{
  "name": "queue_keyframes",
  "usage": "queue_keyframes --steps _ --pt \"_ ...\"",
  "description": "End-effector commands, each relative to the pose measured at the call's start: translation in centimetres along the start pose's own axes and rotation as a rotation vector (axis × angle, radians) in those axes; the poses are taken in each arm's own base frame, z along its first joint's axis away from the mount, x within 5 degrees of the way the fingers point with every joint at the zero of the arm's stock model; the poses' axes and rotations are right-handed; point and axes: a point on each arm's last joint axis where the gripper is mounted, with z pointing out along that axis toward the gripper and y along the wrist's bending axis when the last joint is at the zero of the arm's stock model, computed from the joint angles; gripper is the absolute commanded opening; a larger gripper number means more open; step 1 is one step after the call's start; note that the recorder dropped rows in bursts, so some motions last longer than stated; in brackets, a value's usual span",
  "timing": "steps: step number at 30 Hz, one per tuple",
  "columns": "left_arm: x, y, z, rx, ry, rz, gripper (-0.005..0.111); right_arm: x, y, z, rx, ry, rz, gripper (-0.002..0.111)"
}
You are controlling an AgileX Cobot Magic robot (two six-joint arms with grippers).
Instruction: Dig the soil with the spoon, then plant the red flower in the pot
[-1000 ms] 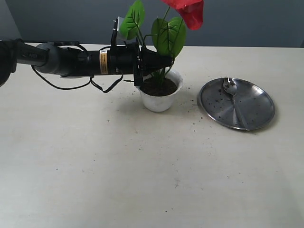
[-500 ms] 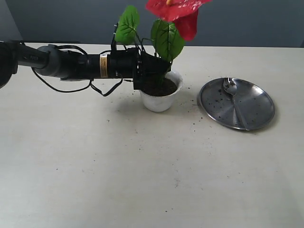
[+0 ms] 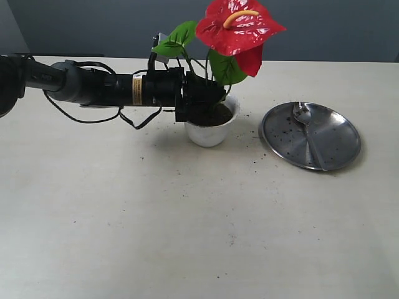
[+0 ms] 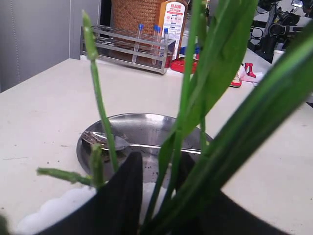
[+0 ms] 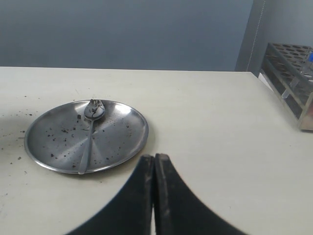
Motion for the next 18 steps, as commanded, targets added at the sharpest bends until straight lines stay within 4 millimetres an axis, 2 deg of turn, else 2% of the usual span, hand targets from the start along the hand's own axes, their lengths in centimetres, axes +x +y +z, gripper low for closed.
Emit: queue_keyframes --steps 1,18 --pt "2.4 0.0 0.0 -0.015 0.112 -0.028 0.026 -0.1 0.0 0.0 0.004 -0.012 -0.005 -0.001" --pt "2.3 0.7 -1.4 -0.046 0.11 -0.053 0.026 -0.1 0.0 0.0 0.004 -0.012 -0.005 -0.001"
